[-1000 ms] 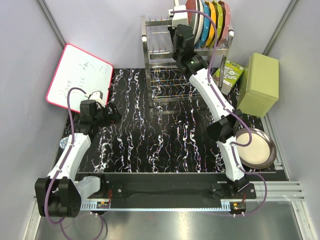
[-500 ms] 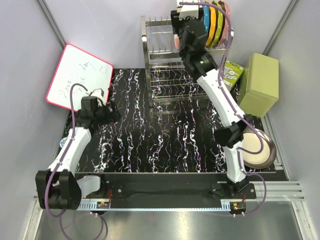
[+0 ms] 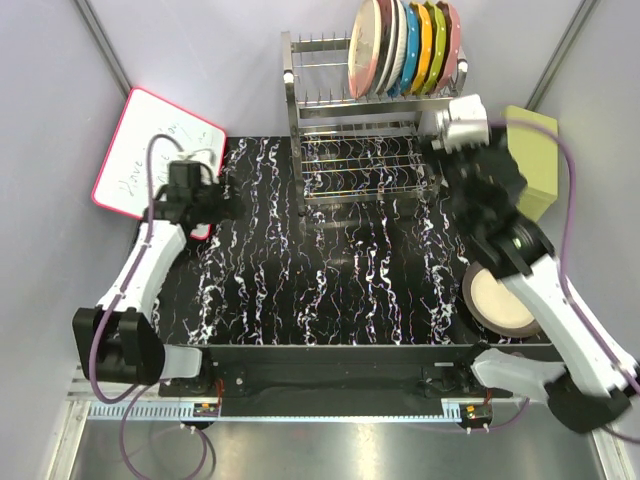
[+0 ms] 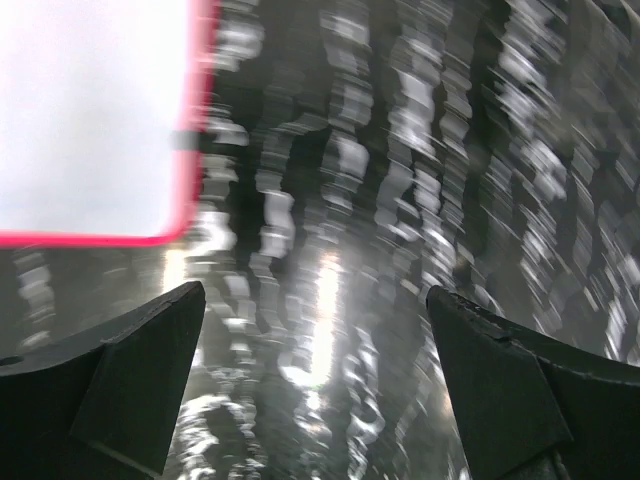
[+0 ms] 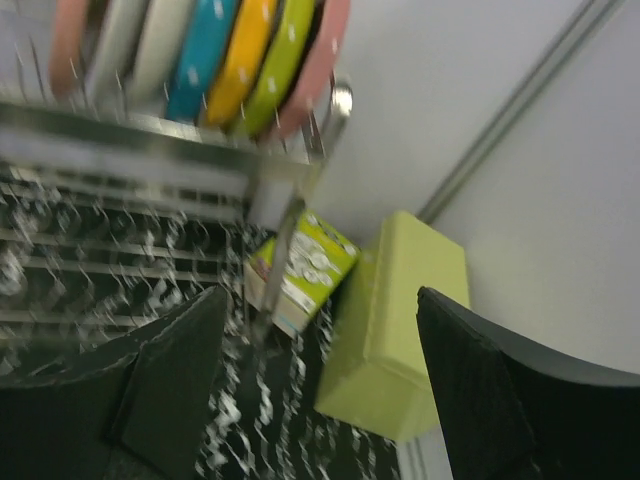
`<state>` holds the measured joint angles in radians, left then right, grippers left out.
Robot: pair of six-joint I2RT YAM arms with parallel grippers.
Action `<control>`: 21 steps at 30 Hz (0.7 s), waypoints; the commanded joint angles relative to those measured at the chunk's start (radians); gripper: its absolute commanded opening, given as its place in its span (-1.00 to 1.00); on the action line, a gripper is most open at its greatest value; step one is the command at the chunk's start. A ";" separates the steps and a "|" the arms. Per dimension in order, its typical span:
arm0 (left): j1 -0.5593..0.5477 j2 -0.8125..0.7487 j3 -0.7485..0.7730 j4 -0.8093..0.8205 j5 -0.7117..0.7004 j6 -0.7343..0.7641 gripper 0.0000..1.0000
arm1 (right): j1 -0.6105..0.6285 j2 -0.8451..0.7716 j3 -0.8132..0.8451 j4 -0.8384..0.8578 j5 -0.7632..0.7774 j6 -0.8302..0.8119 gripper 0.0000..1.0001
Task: Load the plates into the dish rack
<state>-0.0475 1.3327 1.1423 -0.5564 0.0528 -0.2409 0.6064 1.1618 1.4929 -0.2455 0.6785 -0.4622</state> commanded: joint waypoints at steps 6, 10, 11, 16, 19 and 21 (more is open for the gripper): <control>-0.574 -0.104 -0.095 0.104 0.223 0.316 0.98 | -0.189 -0.344 -0.410 -0.407 -0.040 0.002 0.81; -0.728 0.067 0.037 0.134 0.248 0.348 0.98 | -0.266 -0.408 -0.448 -0.557 -0.066 0.106 0.83; -0.747 0.113 0.110 0.141 0.246 0.319 0.98 | -0.272 -0.425 -0.462 -0.577 -0.057 0.134 0.85; -0.782 0.500 0.312 0.278 0.286 -0.174 0.98 | -0.339 -0.508 -0.479 -0.600 0.006 0.217 0.90; -0.859 0.683 0.463 0.305 0.248 -0.262 0.98 | -0.388 -0.533 -0.467 -0.604 0.003 0.287 0.88; -0.893 0.764 0.502 0.417 0.240 -0.372 0.94 | -0.401 -0.530 -0.454 -0.610 0.007 0.309 0.88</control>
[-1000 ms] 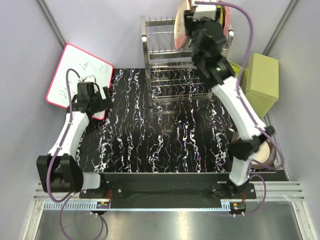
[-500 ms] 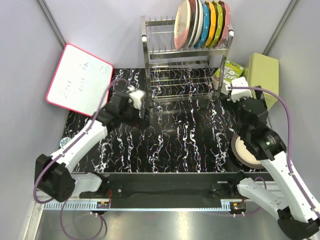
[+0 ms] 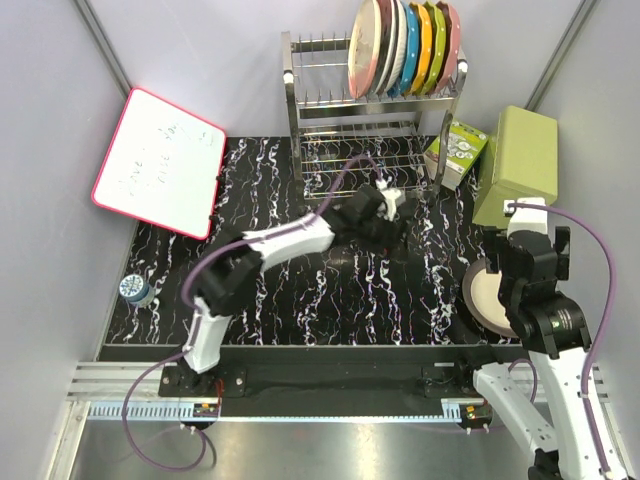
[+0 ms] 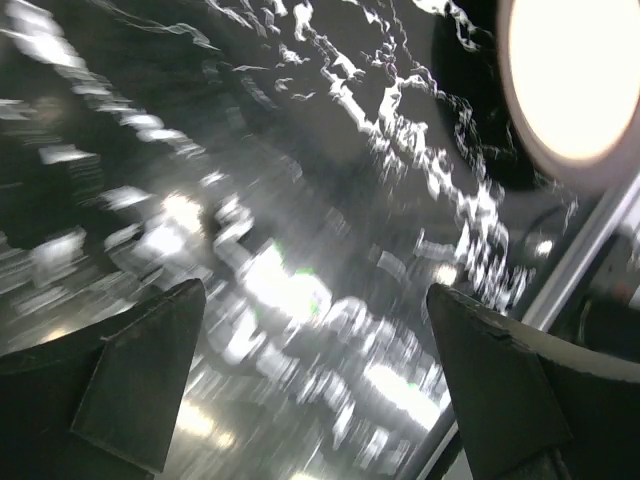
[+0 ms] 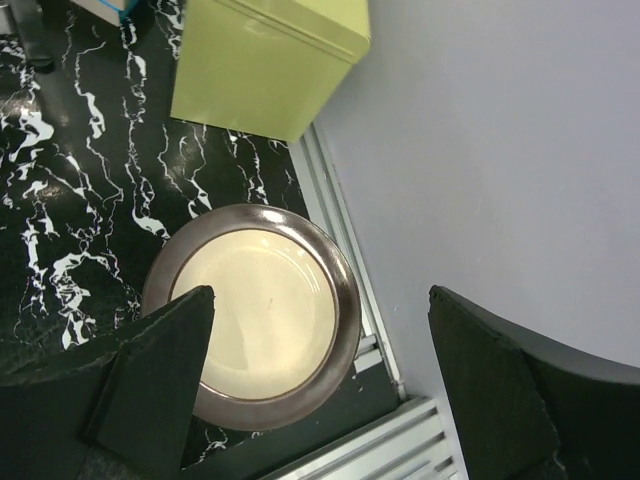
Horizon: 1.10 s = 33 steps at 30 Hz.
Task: Load the plates into the dish rack
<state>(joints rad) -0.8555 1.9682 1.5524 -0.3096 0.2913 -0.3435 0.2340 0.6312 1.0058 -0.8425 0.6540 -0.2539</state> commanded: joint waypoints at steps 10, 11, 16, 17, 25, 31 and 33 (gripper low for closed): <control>-0.181 0.303 0.192 0.443 0.017 -0.549 0.84 | -0.030 -0.036 0.031 -0.004 0.024 0.093 0.88; -0.192 0.329 0.195 0.496 0.025 -0.590 0.85 | -0.030 -0.037 0.028 -0.004 0.025 0.090 0.88; -0.214 0.406 0.256 0.515 0.028 -0.638 0.81 | -0.035 -0.041 0.017 -0.004 0.027 0.081 0.88; -0.215 0.422 0.259 0.512 0.023 -0.655 0.76 | -0.035 -0.039 0.019 -0.004 0.024 0.081 0.89; -0.221 0.561 0.379 0.560 0.011 -0.675 0.52 | -0.035 -0.007 0.057 -0.007 0.022 0.076 0.88; -0.224 0.578 0.365 0.584 0.040 -0.678 0.21 | -0.039 -0.019 0.025 -0.021 0.022 0.090 0.86; -0.226 0.577 0.342 0.602 0.051 -0.687 0.10 | -0.042 -0.018 0.025 -0.018 0.024 0.088 0.86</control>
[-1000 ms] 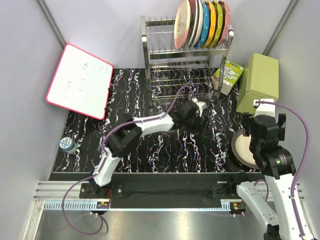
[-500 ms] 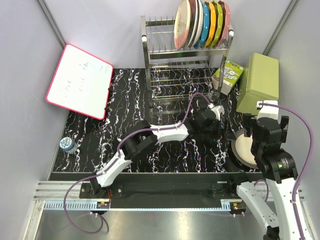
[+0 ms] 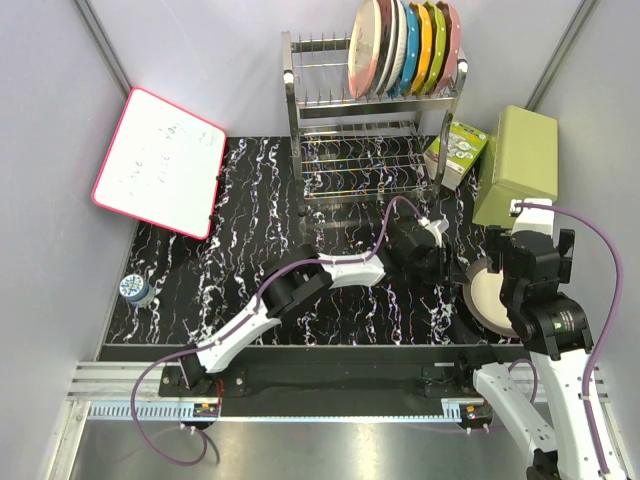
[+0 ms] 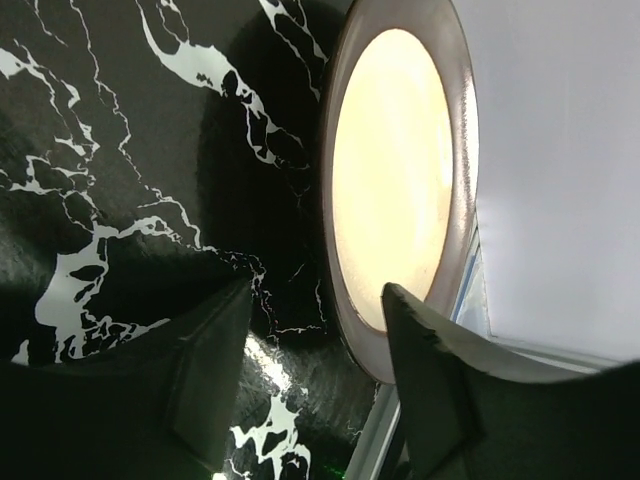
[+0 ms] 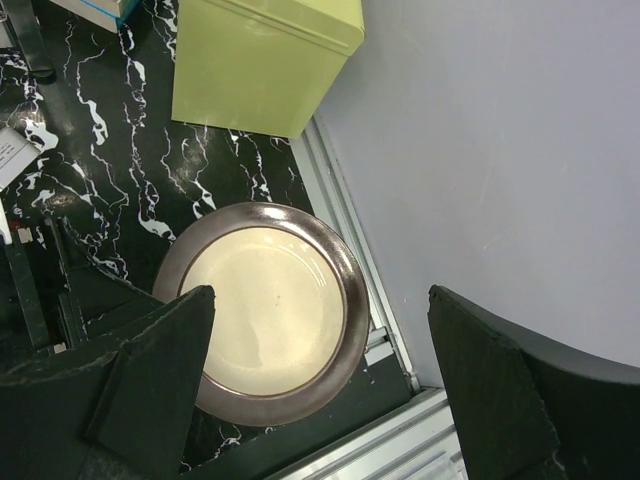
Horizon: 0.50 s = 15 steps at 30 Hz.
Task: Load the plates into the dish rack
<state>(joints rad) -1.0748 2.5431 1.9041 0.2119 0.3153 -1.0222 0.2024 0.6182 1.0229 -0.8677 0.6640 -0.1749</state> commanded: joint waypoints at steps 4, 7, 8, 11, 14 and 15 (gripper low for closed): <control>-0.014 0.017 -0.002 0.112 0.044 0.002 -0.13 | -0.017 -0.002 0.008 0.007 0.011 0.008 0.86; -0.016 0.025 0.012 0.121 0.054 0.013 -0.27 | -0.023 0.000 0.002 0.009 0.011 0.003 0.85; -0.016 0.026 0.013 0.121 0.057 0.013 -0.29 | -0.023 -0.002 0.002 0.009 0.009 0.002 0.85; -0.020 0.034 0.032 0.109 0.053 0.010 -0.32 | -0.031 0.000 0.000 0.009 0.005 0.000 0.85; -0.024 0.043 0.052 0.101 0.041 0.014 -0.82 | -0.038 0.008 -0.001 0.009 0.005 -0.002 0.84; -0.024 0.045 0.056 0.093 0.033 0.011 -0.91 | -0.040 0.011 -0.001 0.010 0.005 -0.003 0.84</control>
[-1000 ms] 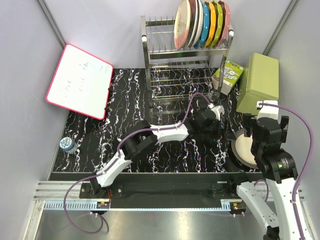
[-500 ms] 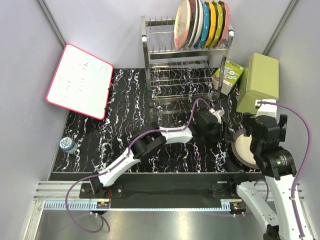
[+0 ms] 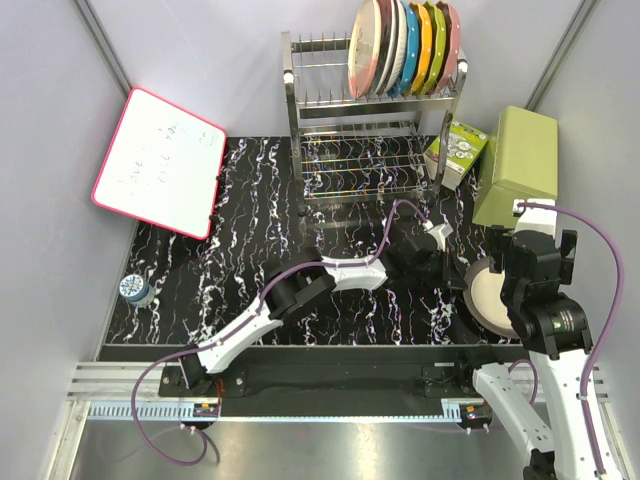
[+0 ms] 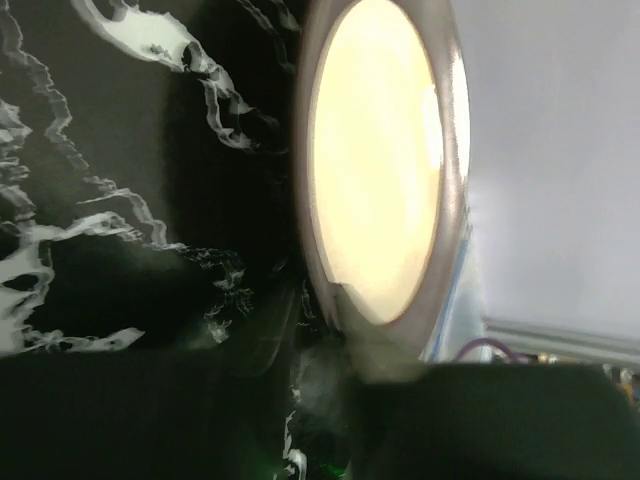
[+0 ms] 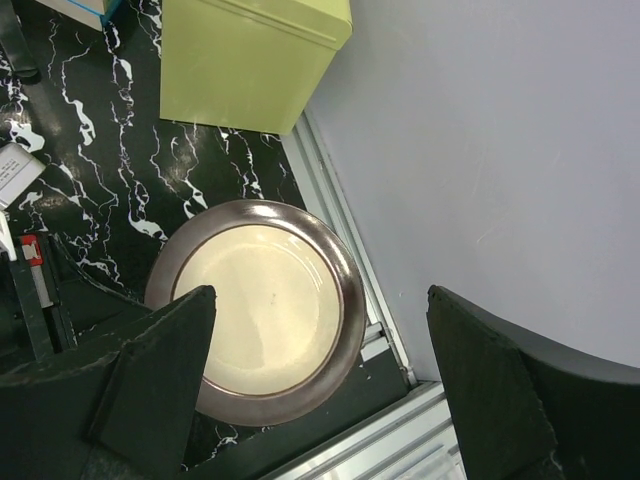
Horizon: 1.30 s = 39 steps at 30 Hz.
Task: Load the plates into the dish rack
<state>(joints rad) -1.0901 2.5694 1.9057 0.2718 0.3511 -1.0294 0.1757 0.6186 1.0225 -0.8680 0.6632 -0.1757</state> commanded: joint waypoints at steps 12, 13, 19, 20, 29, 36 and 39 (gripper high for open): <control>0.133 -0.234 -0.296 0.089 0.195 -0.004 -1.00 | -0.028 0.017 -0.016 0.012 -0.071 -0.048 0.83; 0.151 -0.277 -0.354 0.089 0.201 0.014 -1.00 | -0.027 0.015 -0.019 0.012 -0.133 -0.060 0.84; 0.314 -0.573 -0.703 0.003 0.178 0.143 -1.00 | -0.030 0.041 -0.009 -0.012 -0.497 -0.182 0.84; 0.331 -0.603 -0.762 -0.006 0.175 0.156 -1.00 | -0.030 0.050 -0.003 -0.008 -0.531 -0.186 0.85; 0.472 -0.909 -1.008 -0.170 0.106 0.285 -1.00 | -0.028 0.366 0.105 0.014 -0.989 0.246 0.93; 0.561 -1.003 -1.120 -0.262 0.051 0.333 -0.94 | -0.035 0.458 -0.086 0.118 -1.191 0.488 0.84; 0.598 -1.025 -1.154 -0.263 0.028 0.338 -0.76 | -0.038 0.493 -0.183 0.161 -1.250 0.548 0.78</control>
<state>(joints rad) -0.5358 1.6112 0.7784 -0.0078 0.4217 -0.7261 0.1467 1.0828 0.9398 -0.7746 -0.4324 0.2260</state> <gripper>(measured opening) 0.047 0.916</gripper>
